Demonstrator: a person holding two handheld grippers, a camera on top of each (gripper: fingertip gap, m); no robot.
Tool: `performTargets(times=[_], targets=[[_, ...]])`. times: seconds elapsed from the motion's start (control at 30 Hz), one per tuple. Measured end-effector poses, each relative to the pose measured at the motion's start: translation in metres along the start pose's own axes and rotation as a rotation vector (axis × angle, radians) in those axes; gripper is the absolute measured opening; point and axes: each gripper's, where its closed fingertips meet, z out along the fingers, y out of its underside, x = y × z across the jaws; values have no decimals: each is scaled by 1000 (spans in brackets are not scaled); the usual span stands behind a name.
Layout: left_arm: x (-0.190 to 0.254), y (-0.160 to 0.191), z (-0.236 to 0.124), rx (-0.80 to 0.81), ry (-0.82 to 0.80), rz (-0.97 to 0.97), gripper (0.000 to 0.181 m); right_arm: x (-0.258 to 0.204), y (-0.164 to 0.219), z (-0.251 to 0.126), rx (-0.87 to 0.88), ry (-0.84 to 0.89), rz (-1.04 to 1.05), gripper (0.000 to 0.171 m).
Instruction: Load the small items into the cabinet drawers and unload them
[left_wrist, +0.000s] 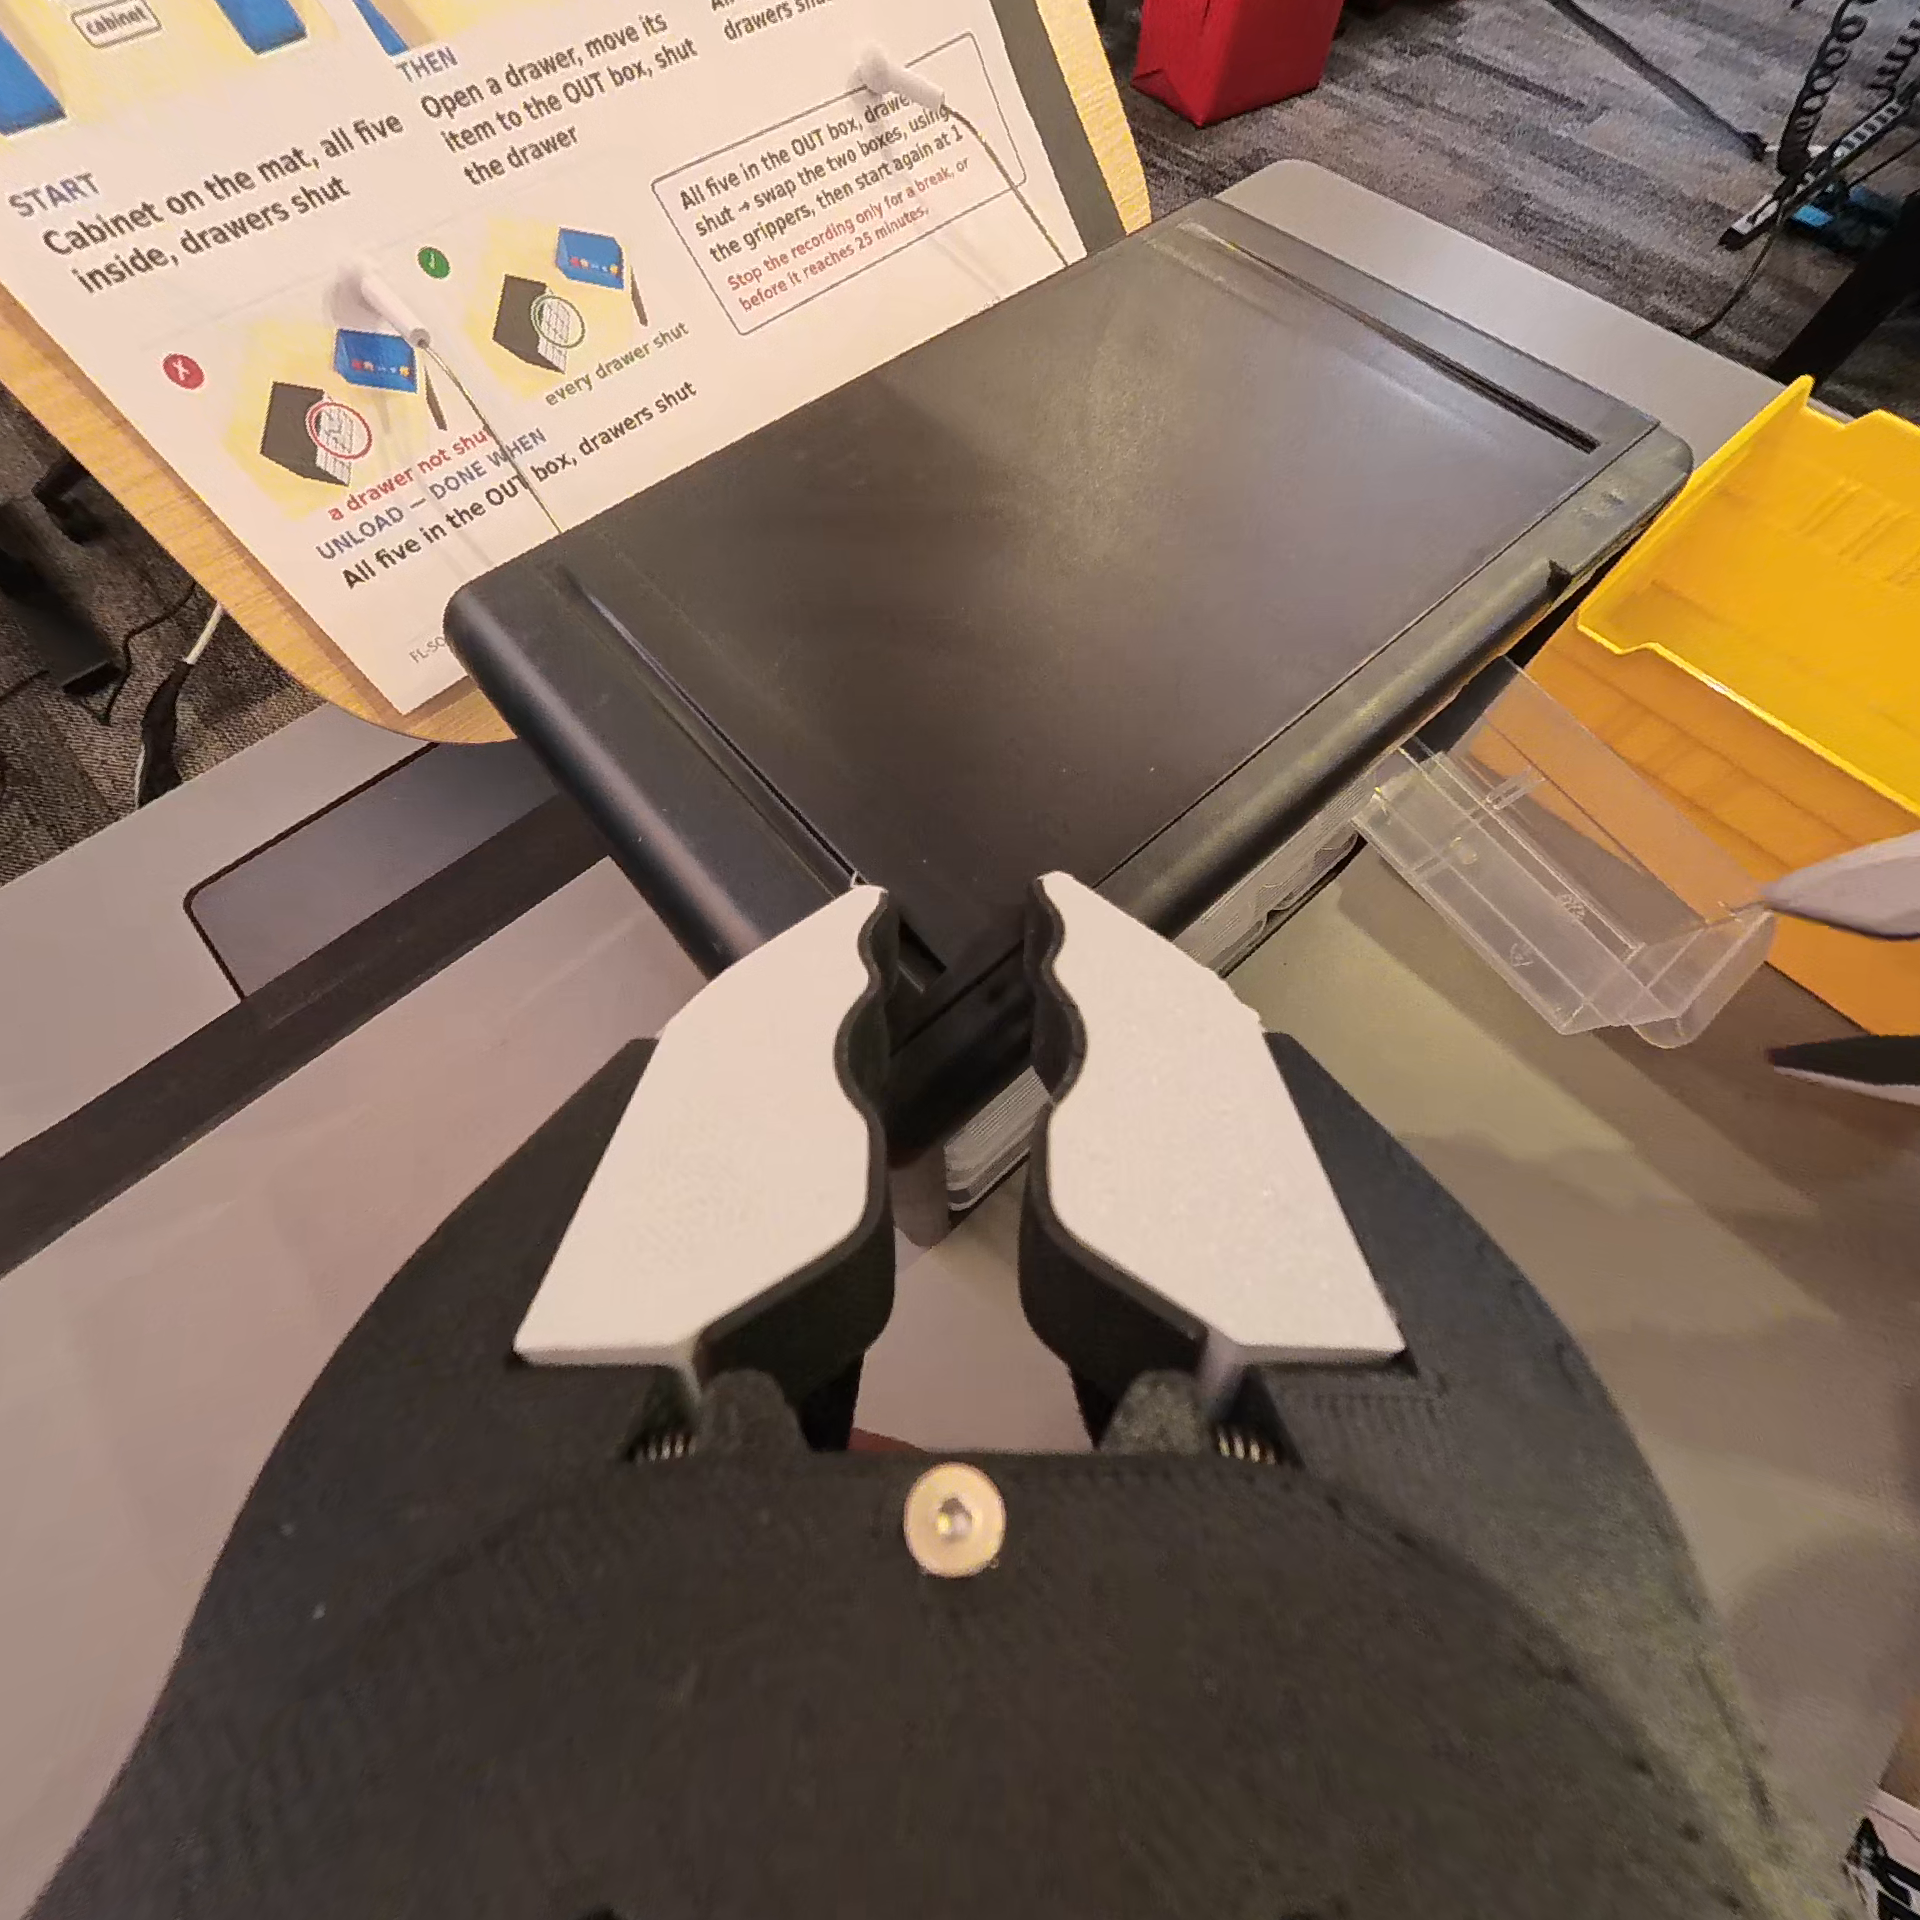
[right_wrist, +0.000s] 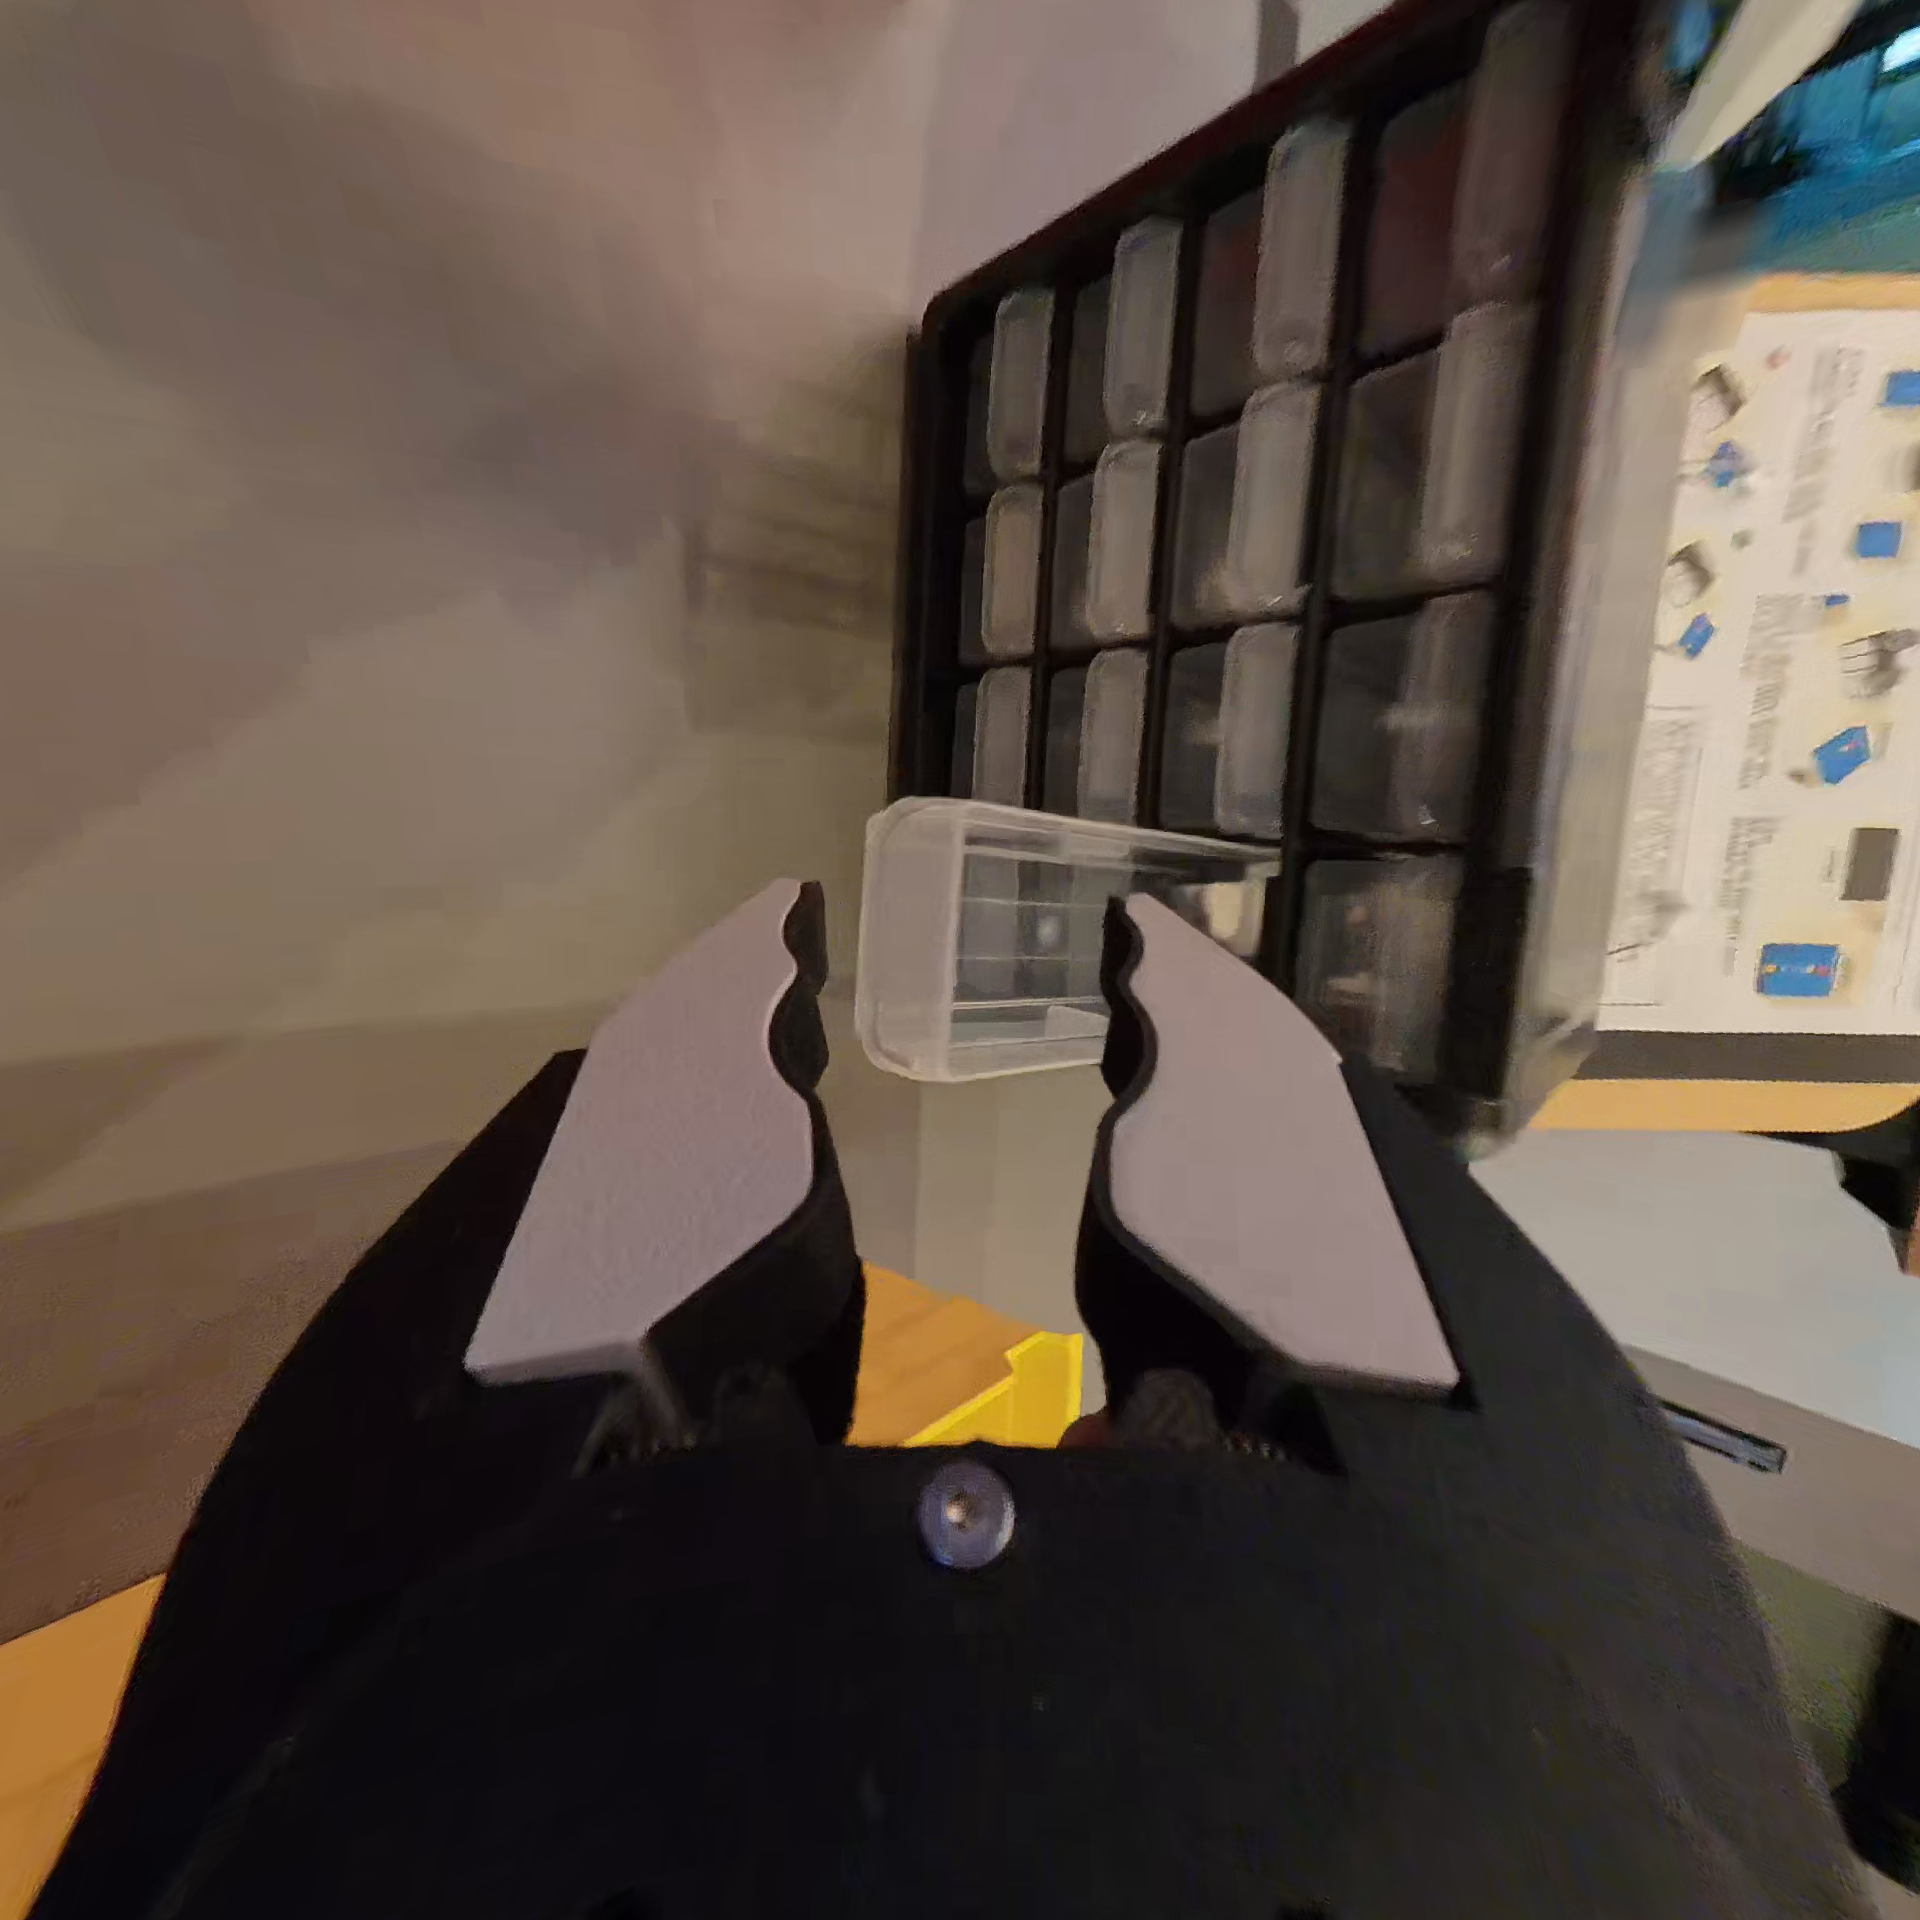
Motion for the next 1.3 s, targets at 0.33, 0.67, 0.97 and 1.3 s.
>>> performTargets(times=[0.33,0.67,0.97,1.3], targets=[[0,0,0,0,2,1,24,45,25,17,-116,228,-13,63],[0,0,0,4,1,0,24,99,51,38,-269,493,-58,97],[0,0,0,13,0,-1,23,114,56,55,-336,544,-111,97],[0,0,0,21,1,-3,23,38,32,69,-244,299,-291,44]])
